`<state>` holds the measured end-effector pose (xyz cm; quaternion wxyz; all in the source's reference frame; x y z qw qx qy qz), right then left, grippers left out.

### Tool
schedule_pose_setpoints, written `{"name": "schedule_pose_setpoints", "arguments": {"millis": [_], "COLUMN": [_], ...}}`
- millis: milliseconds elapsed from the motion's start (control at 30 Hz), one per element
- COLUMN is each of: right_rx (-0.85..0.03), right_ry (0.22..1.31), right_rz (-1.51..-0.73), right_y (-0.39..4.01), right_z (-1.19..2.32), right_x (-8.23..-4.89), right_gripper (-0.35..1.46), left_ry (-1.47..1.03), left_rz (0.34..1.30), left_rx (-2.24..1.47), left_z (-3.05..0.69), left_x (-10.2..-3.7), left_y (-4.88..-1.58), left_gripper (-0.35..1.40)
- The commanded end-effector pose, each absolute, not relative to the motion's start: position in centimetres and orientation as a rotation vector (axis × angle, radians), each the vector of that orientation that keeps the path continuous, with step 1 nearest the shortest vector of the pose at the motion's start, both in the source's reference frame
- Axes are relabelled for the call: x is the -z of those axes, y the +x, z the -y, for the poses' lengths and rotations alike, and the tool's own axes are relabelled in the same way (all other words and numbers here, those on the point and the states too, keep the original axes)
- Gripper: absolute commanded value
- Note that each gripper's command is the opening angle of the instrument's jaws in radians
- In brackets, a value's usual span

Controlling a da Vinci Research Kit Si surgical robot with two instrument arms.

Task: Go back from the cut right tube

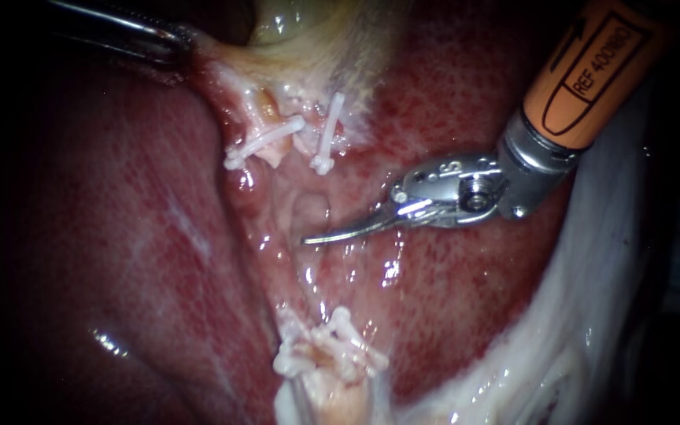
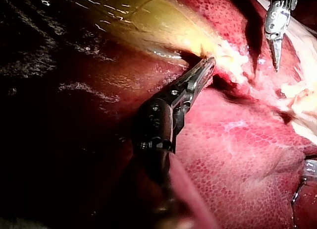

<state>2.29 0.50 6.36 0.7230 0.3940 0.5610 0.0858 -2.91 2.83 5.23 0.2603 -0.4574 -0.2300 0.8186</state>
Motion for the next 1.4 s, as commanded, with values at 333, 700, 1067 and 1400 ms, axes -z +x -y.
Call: {"name": "schedule_pose_setpoints", "arguments": {"millis": [333, 700, 1067, 1400], "right_rx": [-0.351, -0.353, -0.333, -0.175], "right_ry": [0.844, 0.849, 0.508, 0.257], "right_rz": [-1.207, -1.215, -1.159, -0.856], "right_y": [2.33, 2.29, 1.73, 1.20], "right_z": [-0.44, -0.42, -0.29, -0.26], "right_x": [-6.30, -6.29, -6.21, -6.12], "right_gripper": [1.45, 1.45, 1.45, 1.45], "left_ry": [-1.239, -1.239, -1.239, -1.239], "left_rz": [0.623, 0.623, 0.623, 0.623], "left_rx": [-2.217, -2.217, -2.218, -2.218], "left_z": [-2.83, -2.83, -2.84, -2.84], "left_x": [-5.25, -5.25, -5.27, -5.27], "left_y": [-2.91, -2.91, -2.90, -2.90], "left_gripper": [-0.35, -0.35, -0.35, -0.35]}}
